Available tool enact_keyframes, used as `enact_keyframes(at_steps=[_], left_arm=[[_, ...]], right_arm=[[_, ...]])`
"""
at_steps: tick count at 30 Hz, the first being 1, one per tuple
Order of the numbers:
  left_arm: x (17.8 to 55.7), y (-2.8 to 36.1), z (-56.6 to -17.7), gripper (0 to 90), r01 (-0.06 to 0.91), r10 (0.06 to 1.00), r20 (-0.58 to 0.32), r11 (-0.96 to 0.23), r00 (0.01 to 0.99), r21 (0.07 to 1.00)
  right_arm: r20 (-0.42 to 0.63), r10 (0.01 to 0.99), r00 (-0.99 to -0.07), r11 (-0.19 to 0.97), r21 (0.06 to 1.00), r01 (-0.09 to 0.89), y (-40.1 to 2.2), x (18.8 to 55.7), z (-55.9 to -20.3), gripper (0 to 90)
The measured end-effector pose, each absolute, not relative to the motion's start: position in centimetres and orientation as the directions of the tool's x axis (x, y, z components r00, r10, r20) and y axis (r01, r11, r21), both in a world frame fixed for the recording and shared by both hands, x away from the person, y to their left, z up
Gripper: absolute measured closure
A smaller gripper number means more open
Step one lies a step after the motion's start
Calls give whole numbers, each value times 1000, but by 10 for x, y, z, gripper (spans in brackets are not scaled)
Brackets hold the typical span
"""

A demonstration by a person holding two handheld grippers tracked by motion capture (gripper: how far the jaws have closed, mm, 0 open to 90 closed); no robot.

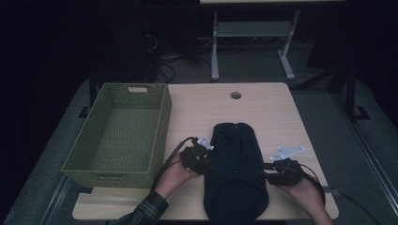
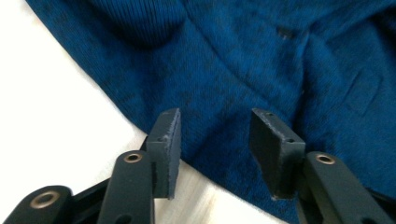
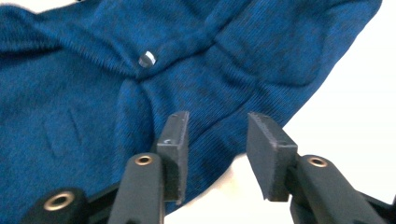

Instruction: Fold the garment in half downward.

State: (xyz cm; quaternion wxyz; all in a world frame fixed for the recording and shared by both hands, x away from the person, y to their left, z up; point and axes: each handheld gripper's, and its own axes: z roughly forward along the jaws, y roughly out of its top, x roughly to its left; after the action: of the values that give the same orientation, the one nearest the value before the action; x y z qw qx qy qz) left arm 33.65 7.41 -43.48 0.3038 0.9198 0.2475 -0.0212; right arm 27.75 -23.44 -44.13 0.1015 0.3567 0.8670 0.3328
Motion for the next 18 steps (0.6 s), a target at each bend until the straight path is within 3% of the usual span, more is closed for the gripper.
enact_keyframes(at_steps=[3, 18], left_arm=[[343, 74, -428, 460, 474, 439, -206, -684, 875, 554], [380, 75, -396, 398, 485, 503, -146, -652, 852, 583]], right_arm=[[76, 690, -720, 507, 659, 556, -237, 285, -437, 563], [115, 699, -706, 467, 674, 572, -241, 329, -416, 502]])
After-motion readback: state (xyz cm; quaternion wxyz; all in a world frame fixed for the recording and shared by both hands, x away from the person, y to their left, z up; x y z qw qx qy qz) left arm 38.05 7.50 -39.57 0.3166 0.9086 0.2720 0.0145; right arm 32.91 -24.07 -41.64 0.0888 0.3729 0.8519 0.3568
